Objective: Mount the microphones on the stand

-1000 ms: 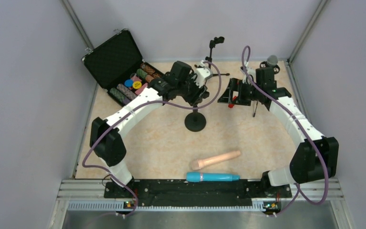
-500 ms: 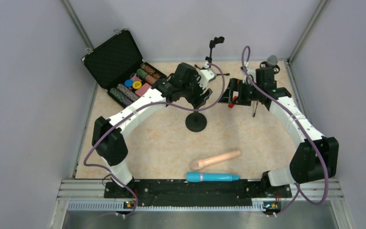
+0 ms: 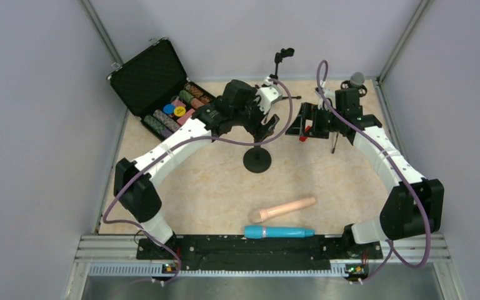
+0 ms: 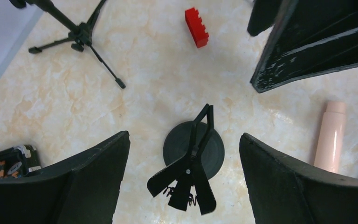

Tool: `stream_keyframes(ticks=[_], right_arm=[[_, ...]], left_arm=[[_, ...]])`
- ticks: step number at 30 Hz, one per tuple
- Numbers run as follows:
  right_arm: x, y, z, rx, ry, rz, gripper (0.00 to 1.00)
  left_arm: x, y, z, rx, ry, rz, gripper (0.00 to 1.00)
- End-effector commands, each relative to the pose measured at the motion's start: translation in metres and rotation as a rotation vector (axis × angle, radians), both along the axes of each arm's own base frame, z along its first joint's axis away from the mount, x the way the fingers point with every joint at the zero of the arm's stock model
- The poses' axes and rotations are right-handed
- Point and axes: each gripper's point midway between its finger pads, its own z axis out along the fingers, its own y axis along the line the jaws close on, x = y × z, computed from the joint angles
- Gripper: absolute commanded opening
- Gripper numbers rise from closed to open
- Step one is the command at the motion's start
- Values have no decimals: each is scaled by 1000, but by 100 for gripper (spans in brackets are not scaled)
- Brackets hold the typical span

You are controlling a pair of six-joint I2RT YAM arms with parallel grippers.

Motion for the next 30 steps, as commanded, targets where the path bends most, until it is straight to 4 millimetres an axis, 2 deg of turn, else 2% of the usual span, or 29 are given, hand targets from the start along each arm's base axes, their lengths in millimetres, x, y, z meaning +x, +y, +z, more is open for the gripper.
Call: stream_keyframes(ticks=[1, 5, 11, 16, 18, 22, 30], right_arm=[[0, 5, 4, 10, -15, 24, 99], [-1, 5, 3, 10, -14, 26, 99], [-4, 5, 4, 9, -26, 36, 99], [-10, 3, 6, 4, -43, 38, 99], [-14, 2, 8, 5, -52, 36, 99], [-23, -1, 15, 9, -93, 22, 99], [-47, -10, 23, 31, -203, -20, 99]], left_arm=[[-13, -10, 75, -196, -142, -60, 93], [-24, -9, 101, -288, -181, -77, 99], [-37, -2, 133, -396, -178, -57, 99], [-46, 6, 141, -473, -129, -14, 99], [-49, 11, 140, -507, -95, 13, 99], [-54, 19, 123, -558, -11, 74, 99], [-65, 37, 68, -600, 203, 249, 98]])
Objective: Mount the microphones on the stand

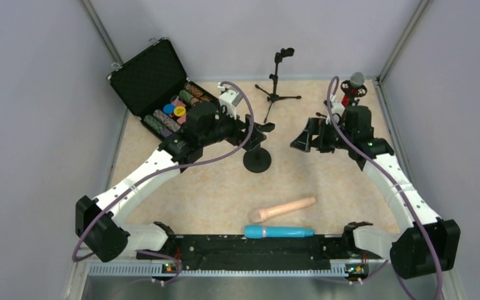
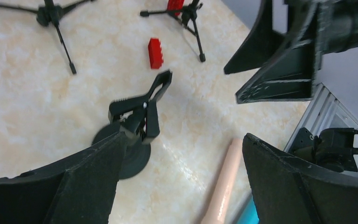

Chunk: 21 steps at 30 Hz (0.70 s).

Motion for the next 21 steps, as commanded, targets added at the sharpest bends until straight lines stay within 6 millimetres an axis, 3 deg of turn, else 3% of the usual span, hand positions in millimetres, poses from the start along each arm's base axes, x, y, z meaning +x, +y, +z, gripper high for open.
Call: stream_keyframes(ticks=[1, 12, 21], right_arm=[[-8, -1, 19, 26, -124, -12, 99], [-49, -12, 35, 60, -270, -51, 99], [-78, 12, 25, 161, -253, 134, 99]], left_arm=[[-7, 9, 2, -118, 102, 91, 98], [-33, 33, -63, -141, 360, 231, 96], [-43, 48, -117, -8, 421, 260, 95]])
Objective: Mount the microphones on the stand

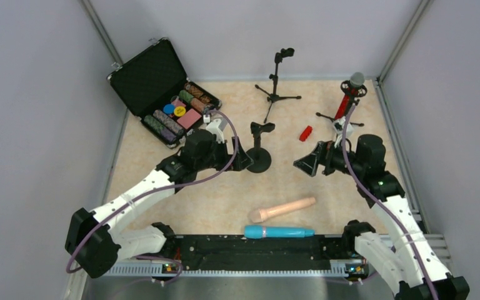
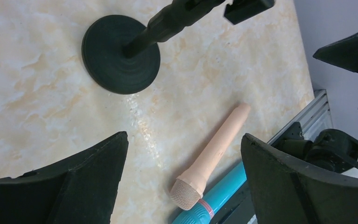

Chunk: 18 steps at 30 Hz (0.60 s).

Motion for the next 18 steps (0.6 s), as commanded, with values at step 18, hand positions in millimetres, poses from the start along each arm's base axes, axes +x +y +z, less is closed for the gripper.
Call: stream_keyframes(ticks=[18], right_arm=[[-34, 41, -44, -244, -89, 175, 99]], left_arm=[[19, 14, 4, -14, -233, 63, 96]])
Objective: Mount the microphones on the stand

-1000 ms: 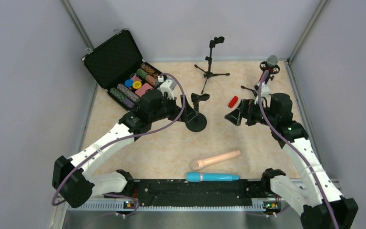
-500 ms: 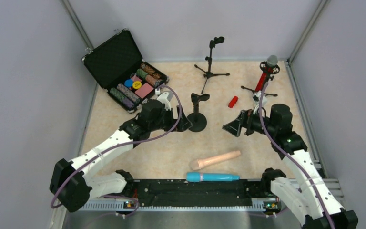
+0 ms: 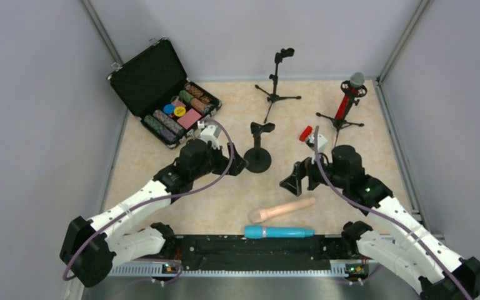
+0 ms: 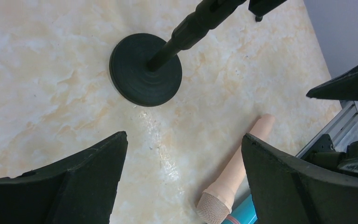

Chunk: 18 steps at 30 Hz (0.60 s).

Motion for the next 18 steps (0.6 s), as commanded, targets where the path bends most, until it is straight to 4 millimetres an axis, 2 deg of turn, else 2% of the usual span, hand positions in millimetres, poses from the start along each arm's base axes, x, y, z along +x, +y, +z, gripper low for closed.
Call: stream_keyframes(ticks=[1, 6, 9, 13, 18], right_arm=[[1, 2, -7, -101, -53, -7, 99], [-9, 18, -15, -163, -79, 61, 99], [-16, 27, -28, -230, -90, 112, 99], [-25, 41, -48, -294, -112, 177, 99], [-31, 53, -64, -363, -137, 237, 99]], left_arm=[[18, -8, 21, -52, -102, 13, 96], [24, -12, 11, -10, -81, 3, 95], [26, -11, 3, 39, -63, -5, 95], [27, -9, 0, 55, -67, -3, 94], [25, 2, 7, 49, -103, 39, 94]])
